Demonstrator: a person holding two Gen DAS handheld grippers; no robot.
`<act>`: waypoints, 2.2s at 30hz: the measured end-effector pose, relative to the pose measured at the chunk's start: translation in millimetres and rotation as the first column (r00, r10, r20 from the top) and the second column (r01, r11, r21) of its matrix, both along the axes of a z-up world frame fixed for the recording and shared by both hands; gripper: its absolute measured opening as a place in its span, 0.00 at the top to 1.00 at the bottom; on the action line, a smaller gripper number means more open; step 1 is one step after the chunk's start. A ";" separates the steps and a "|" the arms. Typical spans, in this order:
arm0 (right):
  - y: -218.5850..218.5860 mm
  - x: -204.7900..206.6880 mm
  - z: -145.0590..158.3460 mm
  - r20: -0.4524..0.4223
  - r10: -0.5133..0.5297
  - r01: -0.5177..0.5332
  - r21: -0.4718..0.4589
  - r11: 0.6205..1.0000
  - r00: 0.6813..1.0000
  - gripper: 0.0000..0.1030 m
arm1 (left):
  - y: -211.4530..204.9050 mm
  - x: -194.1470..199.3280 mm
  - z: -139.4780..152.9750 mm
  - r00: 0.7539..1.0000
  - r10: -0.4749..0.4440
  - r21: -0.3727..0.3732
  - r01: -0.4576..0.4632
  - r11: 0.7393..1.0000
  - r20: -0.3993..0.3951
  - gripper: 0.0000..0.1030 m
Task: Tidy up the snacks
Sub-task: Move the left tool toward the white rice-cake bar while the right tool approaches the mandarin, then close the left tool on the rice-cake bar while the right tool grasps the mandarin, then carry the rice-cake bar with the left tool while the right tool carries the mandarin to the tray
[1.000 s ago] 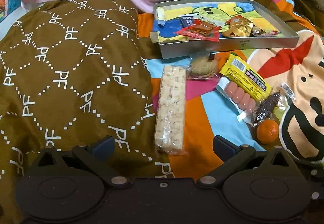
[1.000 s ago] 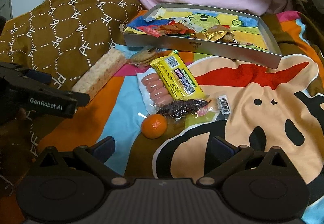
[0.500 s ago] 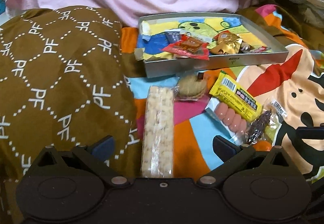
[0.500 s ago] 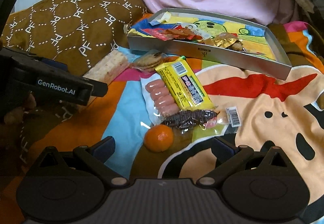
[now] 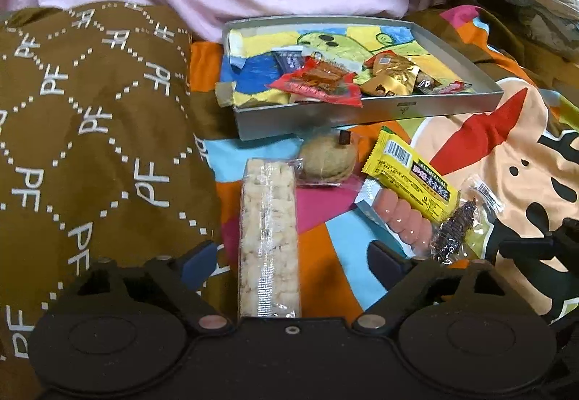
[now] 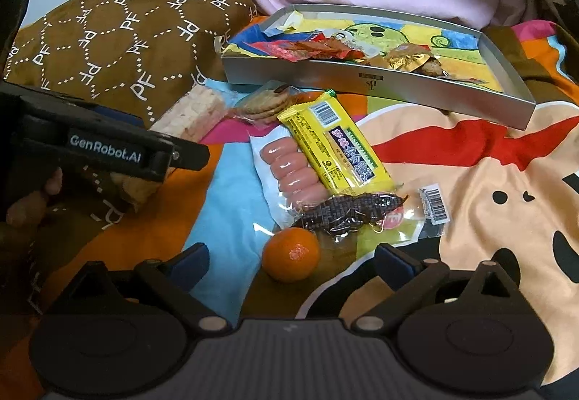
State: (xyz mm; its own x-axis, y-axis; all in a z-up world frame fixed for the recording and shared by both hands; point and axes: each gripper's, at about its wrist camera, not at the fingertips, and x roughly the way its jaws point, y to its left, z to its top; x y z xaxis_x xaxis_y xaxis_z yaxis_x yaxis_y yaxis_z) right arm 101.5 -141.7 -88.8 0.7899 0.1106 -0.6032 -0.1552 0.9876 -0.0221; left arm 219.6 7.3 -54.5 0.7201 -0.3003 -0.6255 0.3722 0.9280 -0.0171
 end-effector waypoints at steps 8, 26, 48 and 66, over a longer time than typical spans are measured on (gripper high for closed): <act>0.1 0.9 -1.5 -0.001 0.008 -0.008 0.028 1.000 1.000 0.16 | 3.7 7.4 -10.2 0.995 0.002 -0.017 -0.004 1.000 -0.096 0.51; 3.2 7.4 -8.1 -0.025 0.007 -0.006 0.026 1.000 1.000 0.62 | -1.4 2.5 -15.1 0.991 -0.004 0.039 0.010 0.999 -0.137 0.66; -16.3 -22.7 6.8 0.062 -0.032 0.033 -0.007 0.999 0.998 0.62 | -6.7 -20.1 -15.9 0.924 -0.190 -0.349 0.068 0.935 -0.330 0.66; -46.7 25.0 55.6 0.210 -0.018 0.022 -0.013 1.000 0.977 0.62 | -53.0 29.7 69.1 0.987 -0.154 -0.268 0.135 0.954 -0.051 0.66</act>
